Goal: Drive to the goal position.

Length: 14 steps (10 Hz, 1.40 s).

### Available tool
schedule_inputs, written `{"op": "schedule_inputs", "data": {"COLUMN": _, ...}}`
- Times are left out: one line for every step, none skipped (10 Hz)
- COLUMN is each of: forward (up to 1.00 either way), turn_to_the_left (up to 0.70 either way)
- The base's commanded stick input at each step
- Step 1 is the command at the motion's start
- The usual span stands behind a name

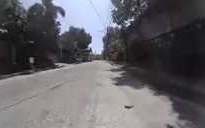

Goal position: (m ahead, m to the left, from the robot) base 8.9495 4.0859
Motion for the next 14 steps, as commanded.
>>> {"op": "schedule_inputs", "data": {"forward": 1.00, "turn_to_the_left": 0.02}}
{"op": "schedule_inputs", "data": {"forward": 1.00, "turn_to_the_left": 0.02}}
{"op": "schedule_inputs", "data": {"forward": 1.00, "turn_to_the_left": 0.02}}
{"op": "schedule_inputs", "data": {"forward": 1.00, "turn_to_the_left": 0.02}}
{"op": "schedule_inputs", "data": {"forward": 1.00, "turn_to_the_left": 0.02}}
{"op": "schedule_inputs", "data": {"forward": 1.00, "turn_to_the_left": -0.35}}
{"op": "schedule_inputs", "data": {"forward": 1.00, "turn_to_the_left": -0.38}}
{"op": "schedule_inputs", "data": {"forward": 1.00, "turn_to_the_left": -0.08}}
{"op": "schedule_inputs", "data": {"forward": 1.00, "turn_to_the_left": 0.02}}
{"op": "schedule_inputs", "data": {"forward": 1.00, "turn_to_the_left": 0.02}}
{"op": "schedule_inputs", "data": {"forward": 1.00, "turn_to_the_left": 0.02}}
{"op": "schedule_inputs", "data": {"forward": 1.00, "turn_to_the_left": 0.02}}
{"op": "schedule_inputs", "data": {"forward": 1.00, "turn_to_the_left": 0.02}}
{"op": "schedule_inputs", "data": {"forward": 1.00, "turn_to_the_left": 0.02}}
